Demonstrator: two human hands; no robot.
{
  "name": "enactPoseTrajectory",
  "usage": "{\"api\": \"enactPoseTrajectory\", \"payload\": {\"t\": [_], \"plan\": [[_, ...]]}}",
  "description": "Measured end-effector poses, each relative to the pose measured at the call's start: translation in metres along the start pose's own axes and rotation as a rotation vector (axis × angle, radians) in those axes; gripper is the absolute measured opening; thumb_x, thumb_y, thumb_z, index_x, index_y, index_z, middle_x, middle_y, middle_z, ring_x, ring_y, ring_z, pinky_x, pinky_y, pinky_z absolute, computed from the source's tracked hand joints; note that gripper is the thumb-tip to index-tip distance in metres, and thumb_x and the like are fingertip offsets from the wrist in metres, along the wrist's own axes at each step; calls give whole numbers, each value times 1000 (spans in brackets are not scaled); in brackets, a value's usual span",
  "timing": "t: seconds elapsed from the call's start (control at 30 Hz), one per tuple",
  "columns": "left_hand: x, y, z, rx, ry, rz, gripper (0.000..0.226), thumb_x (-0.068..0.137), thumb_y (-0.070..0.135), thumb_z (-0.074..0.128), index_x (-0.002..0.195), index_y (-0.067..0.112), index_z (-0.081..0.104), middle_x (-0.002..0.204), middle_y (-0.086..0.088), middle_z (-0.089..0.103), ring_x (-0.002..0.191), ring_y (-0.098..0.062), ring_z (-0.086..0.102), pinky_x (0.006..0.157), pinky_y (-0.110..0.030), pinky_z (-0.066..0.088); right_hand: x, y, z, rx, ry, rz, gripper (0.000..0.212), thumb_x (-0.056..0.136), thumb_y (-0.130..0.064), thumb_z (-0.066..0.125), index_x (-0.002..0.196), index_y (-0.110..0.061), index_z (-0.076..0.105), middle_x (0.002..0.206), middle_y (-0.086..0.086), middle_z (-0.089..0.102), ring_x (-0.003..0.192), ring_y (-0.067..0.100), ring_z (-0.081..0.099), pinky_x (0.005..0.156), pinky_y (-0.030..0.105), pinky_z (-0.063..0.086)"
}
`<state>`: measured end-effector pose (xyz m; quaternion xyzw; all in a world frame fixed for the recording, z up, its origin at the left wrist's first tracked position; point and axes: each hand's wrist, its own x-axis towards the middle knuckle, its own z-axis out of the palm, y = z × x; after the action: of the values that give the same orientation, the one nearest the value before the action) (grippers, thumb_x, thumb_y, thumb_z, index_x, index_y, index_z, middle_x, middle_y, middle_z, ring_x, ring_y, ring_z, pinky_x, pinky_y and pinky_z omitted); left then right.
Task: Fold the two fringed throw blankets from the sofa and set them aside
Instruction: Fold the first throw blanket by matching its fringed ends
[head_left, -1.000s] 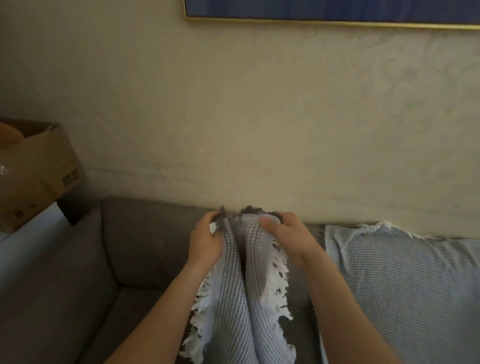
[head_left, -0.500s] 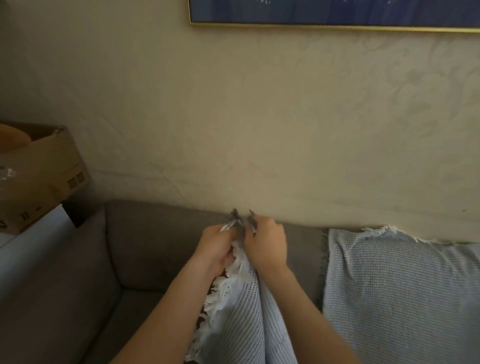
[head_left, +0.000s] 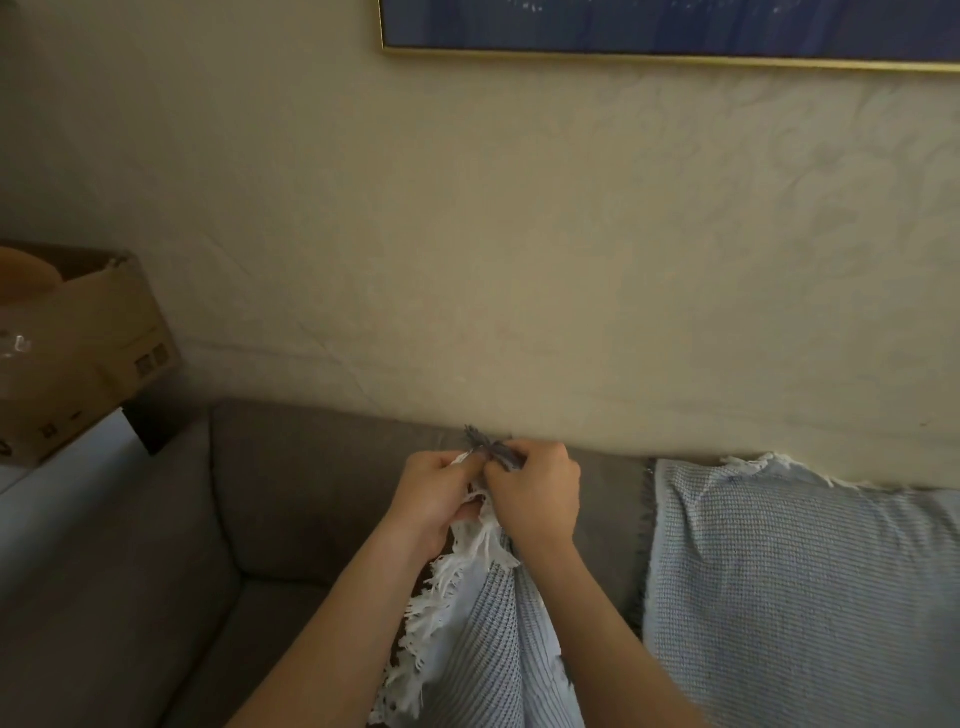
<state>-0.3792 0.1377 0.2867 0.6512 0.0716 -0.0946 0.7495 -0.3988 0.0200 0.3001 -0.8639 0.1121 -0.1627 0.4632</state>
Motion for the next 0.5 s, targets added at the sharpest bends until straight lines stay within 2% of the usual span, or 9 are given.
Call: {"api": "enactPoseTrajectory", "payload": {"t": [0.1, 0.17, 0.2, 0.27, 0.33, 0.43, 0.5], "plan": [[0, 0, -3, -2, 20, 41, 29, 99, 17, 74, 93, -11, 76, 90, -34, 73, 76, -32, 69, 69, -41, 57, 0, 2, -1, 5, -76, -80, 19, 83, -5, 62, 65, -10, 65, 54, 2, 59, 47, 12, 48, 45, 20, 34], [-1, 0, -5, 10, 36, 50, 22, 97, 18, 77, 89, -1, 81, 95, -32, 76, 81, -35, 73, 78, -47, 59, 2, 4, -4, 11, -88, -83, 20, 86, -7, 64, 66, -6, 67, 53, 4, 58, 47, 9, 44, 47, 21, 35], [-1, 0, -5, 20, 34, 50, 19, 96, 20, 78, 89, 2, 83, 96, -30, 77, 83, -35, 73, 79, -47, 59, 4, 5, -6, 13, -65, -59, 20, 86, -12, 68, 67, -6, 70, 54, 4, 60, 48, 9, 47, 49, 25, 41], [-2, 0, -4, 48, 33, 52, 17, 94, 22, 81, 90, 6, 84, 98, -26, 78, 84, -34, 74, 78, -43, 58, 7, 6, -10, 11, 1, -10, 20, 85, -23, 72, 72, -8, 76, 58, 3, 68, 54, 14, 63, 52, 32, 52], [-3, 2, -2, 79, 23, 58, 16, 95, 24, 80, 92, 9, 85, 98, -22, 80, 84, -30, 74, 76, -41, 59, 5, 5, -12, 0, 35, -5, 18, 85, -25, 74, 77, -10, 80, 63, 1, 72, 62, 18, 70, 56, 38, 58], [-6, 6, 2, 147, 17, 76, 18, 100, 23, 74, 92, 11, 85, 95, -12, 82, 82, -21, 75, 72, -35, 61, 2, 1, -14, -10, -28, -63, 12, 88, -14, 71, 83, -14, 82, 67, -1, 74, 62, 16, 69, 58, 35, 58], [-8, 8, 3, 172, 19, 89, 21, 102, 21, 70, 91, 10, 84, 93, -9, 82, 82, -19, 75, 73, -34, 64, 2, 0, -15, -36, -105, -102, 19, 88, -6, 65, 88, -13, 83, 72, 1, 75, 64, 18, 69, 60, 38, 60]]}}
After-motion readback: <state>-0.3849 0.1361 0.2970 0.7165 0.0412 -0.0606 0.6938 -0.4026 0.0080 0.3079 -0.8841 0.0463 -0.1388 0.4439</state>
